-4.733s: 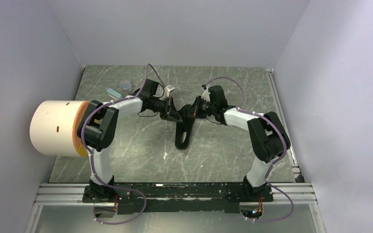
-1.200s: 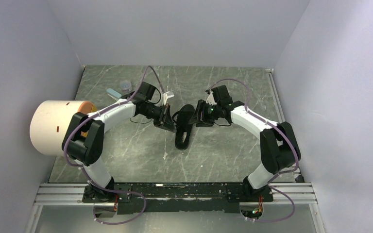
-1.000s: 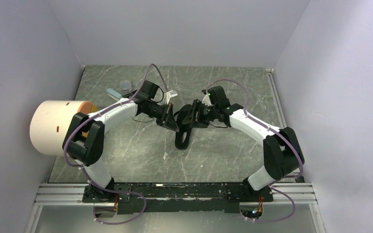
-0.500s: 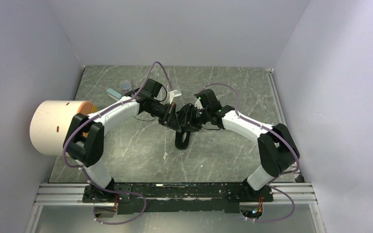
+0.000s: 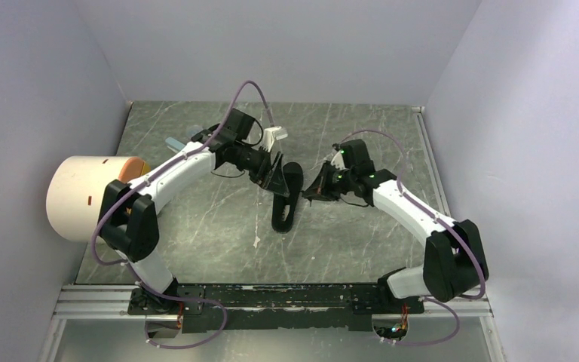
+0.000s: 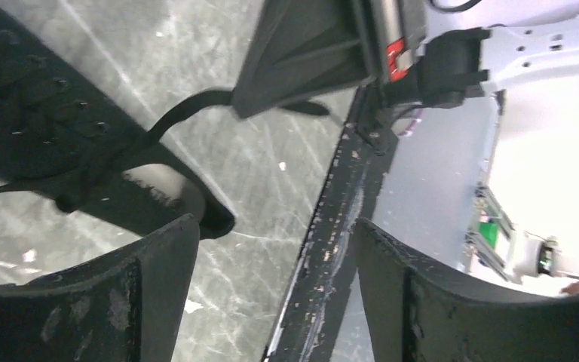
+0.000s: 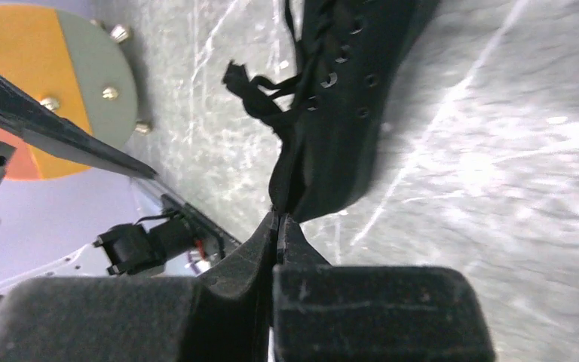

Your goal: Tie the shoes

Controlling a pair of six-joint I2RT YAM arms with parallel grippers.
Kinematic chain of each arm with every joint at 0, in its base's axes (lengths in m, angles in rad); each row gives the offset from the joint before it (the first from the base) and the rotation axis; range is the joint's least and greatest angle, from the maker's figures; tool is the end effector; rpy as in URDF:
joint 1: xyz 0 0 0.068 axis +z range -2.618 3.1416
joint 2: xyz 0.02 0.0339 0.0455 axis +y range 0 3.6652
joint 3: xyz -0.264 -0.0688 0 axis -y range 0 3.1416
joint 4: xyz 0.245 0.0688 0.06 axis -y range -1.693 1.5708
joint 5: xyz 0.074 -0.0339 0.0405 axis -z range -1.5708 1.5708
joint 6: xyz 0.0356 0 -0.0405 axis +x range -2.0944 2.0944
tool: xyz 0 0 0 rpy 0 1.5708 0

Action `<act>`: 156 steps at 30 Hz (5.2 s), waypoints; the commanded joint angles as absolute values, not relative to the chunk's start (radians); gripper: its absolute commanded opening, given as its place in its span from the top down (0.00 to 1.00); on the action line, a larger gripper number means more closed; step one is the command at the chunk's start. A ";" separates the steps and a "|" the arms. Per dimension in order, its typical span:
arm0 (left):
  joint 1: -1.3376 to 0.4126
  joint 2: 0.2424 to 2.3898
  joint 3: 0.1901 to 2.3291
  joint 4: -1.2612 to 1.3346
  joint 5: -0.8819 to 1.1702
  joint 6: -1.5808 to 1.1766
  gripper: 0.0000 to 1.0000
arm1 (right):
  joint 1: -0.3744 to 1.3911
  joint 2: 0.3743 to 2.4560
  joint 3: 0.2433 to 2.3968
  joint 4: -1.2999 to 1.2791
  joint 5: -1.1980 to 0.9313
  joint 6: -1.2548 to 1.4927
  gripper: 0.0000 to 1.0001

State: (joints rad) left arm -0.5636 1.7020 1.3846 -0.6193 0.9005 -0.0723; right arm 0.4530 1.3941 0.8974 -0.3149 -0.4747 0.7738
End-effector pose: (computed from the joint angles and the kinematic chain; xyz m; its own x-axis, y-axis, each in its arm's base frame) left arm 0.2919 -0.2175 0.2783 -0.7316 0.4092 -0.5453 0.6733 0.3075 -0.6725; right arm 0.2539 0.1417 0.2327 -0.9363 0.2356 -0.2606 -0.0250 0.6954 0.7182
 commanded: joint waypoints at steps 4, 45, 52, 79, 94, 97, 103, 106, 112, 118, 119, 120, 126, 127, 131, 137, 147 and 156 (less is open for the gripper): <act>-0.409 1.728 1.413 -0.651 0.748 -0.115 0.32 | 0.370 1.349 0.913 -0.543 -0.473 0.523 1.00; -0.357 1.856 1.252 -0.324 0.322 -0.534 0.95 | 0.341 1.283 0.904 -0.605 -0.315 0.425 1.00; -0.357 1.681 1.153 -0.372 0.338 -0.451 0.95 | 0.303 1.243 0.827 -0.551 -0.373 0.518 1.00; -0.293 1.713 1.056 -0.526 0.146 -0.428 0.95 | -0.033 1.401 0.766 -0.361 -0.068 0.714 1.00; -0.303 1.678 1.055 -0.500 0.182 -0.235 0.35 | -0.023 1.448 0.700 -0.091 -0.579 0.548 1.00; -0.320 1.620 1.054 -0.478 0.187 -0.188 0.27 | 0.027 1.523 0.731 -0.139 -0.631 0.498 1.00; -0.379 1.590 1.041 -0.336 0.422 -0.066 0.27 | 0.170 1.594 0.769 -0.146 -0.612 0.481 1.00; -0.491 1.659 1.101 -0.406 0.397 0.087 0.28 | 0.207 1.630 0.788 -0.130 -0.633 0.508 1.00; -0.574 1.768 1.150 -0.435 0.251 0.138 0.32 | 0.254 1.669 0.779 -0.105 -0.652 0.525 1.00; -0.574 1.837 1.184 -0.430 0.174 0.138 0.33 | 0.288 1.711 0.771 -0.115 -0.662 0.512 1.00; -0.573 1.842 1.194 -0.433 0.164 0.135 0.33 | 0.297 1.712 0.770 -0.116 -0.662 0.511 1.00; -0.574 1.844 1.203 -0.433 0.163 0.131 0.33 | 0.304 1.713 0.768 -0.118 -0.661 0.510 1.00; -0.574 1.851 1.225 -0.417 0.181 0.127 0.35 | 0.341 1.713 0.737 -0.101 -0.660 0.533 1.00; -0.574 1.869 1.236 -0.423 0.189 0.120 0.38 | 0.347 1.711 0.729 -0.090 -0.664 0.544 1.00; -0.574 1.907 1.217 -0.389 0.216 0.078 0.49 | 0.374 1.696 0.687 -0.052 -0.672 0.574 1.00; -0.568 1.905 1.200 -0.359 0.232 0.046 0.72 | 0.426 1.655 0.610 -0.005 -0.658 0.629 1.00; -0.564 1.825 1.202 -0.388 0.244 -0.011 0.93 | 0.478 1.575 0.627 -0.049 -0.686 0.605 1.00; -0.565 1.658 1.142 -0.420 0.254 -0.073 0.95 | 0.548 1.584 0.708 -0.114 -0.659 0.570 1.00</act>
